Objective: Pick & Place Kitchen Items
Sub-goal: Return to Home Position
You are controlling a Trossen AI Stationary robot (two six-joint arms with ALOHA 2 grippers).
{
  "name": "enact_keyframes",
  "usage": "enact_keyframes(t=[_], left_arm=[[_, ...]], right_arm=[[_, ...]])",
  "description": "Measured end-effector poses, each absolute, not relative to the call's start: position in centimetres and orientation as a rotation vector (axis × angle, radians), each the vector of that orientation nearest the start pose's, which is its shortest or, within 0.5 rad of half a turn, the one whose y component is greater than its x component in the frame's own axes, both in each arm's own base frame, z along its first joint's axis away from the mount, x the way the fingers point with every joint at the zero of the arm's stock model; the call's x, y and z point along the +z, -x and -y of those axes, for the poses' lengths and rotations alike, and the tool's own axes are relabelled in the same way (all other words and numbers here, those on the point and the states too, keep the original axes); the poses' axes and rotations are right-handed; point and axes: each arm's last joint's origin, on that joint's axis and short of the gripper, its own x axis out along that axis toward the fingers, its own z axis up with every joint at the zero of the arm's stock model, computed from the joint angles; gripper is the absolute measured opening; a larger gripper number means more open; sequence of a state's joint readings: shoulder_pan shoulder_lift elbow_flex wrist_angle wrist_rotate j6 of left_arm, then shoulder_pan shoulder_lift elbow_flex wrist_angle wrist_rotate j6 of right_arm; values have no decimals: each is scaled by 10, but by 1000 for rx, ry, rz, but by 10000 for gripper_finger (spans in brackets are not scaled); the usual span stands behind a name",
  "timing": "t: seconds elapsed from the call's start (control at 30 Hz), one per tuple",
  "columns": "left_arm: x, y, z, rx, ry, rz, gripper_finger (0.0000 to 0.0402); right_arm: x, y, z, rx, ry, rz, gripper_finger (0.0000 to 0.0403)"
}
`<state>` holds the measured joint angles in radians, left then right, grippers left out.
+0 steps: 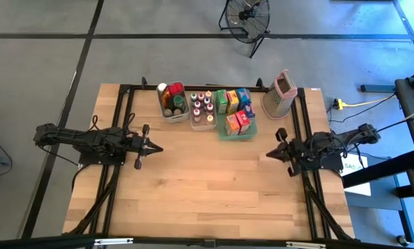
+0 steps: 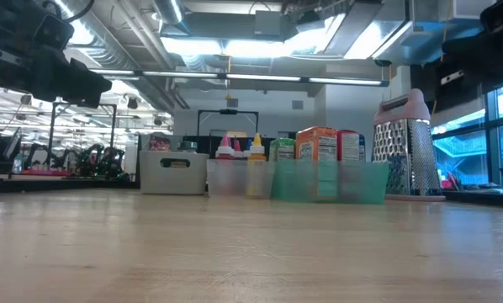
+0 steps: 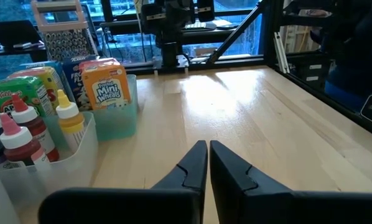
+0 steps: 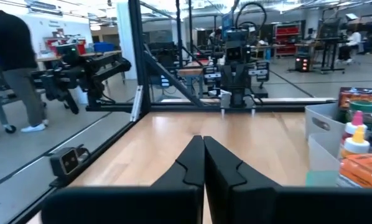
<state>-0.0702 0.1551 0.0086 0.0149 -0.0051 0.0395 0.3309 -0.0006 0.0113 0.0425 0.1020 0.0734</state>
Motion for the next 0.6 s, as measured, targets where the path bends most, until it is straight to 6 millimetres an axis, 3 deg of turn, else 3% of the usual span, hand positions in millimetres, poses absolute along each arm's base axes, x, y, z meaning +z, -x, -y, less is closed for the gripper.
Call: enact_keyframes(t=[0.6], left_arm=[[155,-106,7,-67,-44,-129,11]], right_arm=[[171,-96,-13,62,-80,51,1]])
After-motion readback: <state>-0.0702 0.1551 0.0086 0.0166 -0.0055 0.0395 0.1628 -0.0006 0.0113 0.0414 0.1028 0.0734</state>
